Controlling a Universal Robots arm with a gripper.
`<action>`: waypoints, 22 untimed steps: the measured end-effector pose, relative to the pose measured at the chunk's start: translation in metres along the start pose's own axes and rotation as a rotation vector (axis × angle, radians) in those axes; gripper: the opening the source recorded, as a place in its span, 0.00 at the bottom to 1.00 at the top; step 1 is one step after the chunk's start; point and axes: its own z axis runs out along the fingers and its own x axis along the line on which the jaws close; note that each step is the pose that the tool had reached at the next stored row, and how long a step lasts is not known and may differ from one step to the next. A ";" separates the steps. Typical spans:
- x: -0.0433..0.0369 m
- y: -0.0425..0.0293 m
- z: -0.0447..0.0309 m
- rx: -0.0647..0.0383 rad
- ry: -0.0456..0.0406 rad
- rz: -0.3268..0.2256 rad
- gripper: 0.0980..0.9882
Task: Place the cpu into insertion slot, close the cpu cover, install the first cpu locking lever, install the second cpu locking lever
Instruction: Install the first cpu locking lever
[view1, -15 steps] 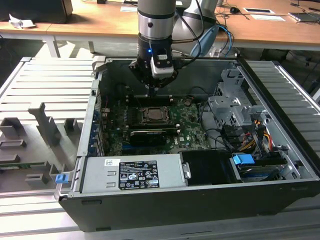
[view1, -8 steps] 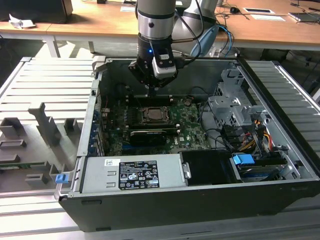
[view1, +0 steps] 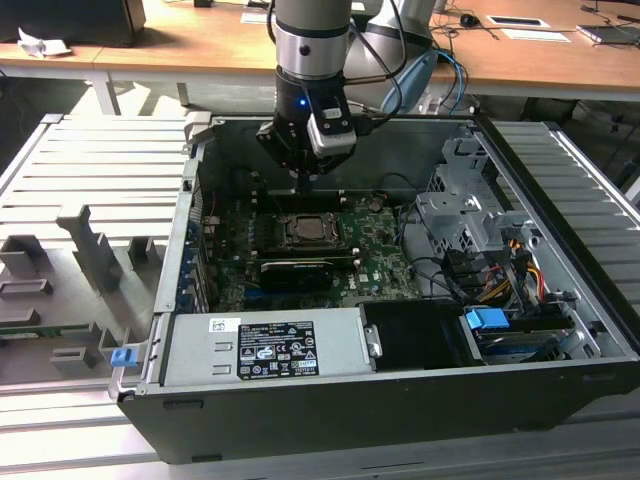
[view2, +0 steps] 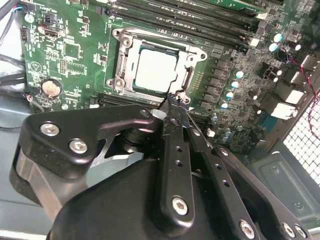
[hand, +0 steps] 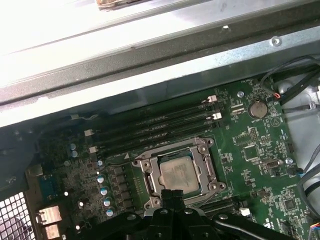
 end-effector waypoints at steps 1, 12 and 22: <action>0.0000 0.0000 0.0000 0.000 0.0001 -0.004 0.01; 0.0000 0.0000 0.0000 0.000 0.0017 -0.055 0.01; 0.0038 -0.0010 0.0000 0.000 0.0026 -0.102 0.01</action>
